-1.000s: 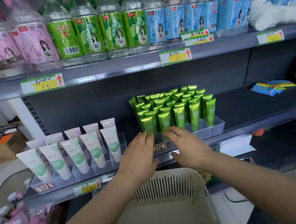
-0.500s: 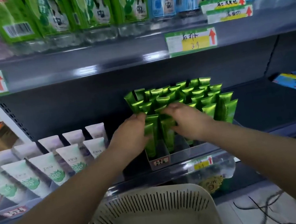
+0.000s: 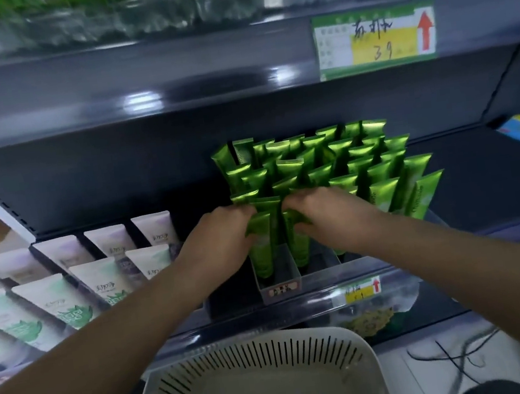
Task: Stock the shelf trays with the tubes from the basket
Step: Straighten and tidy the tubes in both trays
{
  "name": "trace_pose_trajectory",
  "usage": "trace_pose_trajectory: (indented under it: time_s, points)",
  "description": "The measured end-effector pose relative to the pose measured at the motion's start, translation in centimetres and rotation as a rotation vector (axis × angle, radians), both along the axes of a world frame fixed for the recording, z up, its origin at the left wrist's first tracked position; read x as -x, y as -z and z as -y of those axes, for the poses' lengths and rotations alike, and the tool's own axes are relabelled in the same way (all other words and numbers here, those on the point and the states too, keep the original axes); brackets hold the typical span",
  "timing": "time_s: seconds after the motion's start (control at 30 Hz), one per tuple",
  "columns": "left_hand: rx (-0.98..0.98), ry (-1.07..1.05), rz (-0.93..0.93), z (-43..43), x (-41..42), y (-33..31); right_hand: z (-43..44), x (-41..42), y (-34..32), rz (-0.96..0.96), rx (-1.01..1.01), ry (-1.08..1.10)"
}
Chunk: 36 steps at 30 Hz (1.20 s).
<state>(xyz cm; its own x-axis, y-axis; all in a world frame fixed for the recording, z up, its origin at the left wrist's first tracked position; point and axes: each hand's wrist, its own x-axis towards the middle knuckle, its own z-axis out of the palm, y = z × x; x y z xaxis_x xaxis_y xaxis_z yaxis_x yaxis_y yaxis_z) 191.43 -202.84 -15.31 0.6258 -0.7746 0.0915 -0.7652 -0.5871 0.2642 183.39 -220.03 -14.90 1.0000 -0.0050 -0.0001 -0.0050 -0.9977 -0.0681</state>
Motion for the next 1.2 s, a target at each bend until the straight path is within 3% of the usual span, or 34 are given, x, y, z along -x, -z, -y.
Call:
trace_pose_trajectory:
  time_s: [0.5, 0.8, 1.0, 1.2]
  points:
    - [-0.03, 0.005, 0.048, -0.3, 0.1, 0.4, -0.5, 0.4, -0.2, 0.111, -0.225, -0.001]
    - [0.156, -0.117, 0.169, -0.5, -1.9, -2.2, -0.5, -1.2, -3.4, 0.224, -0.267, -0.017]
    - [0.101, -0.108, 0.024, 0.5, -4.7, -1.7, -0.6, -2.8, -3.0, 0.071, -0.23, -0.023]
    - [0.023, -0.11, -0.117, 1.6, -6.4, -1.6, -0.9, -4.1, -2.9, 0.04, -0.218, 0.008]
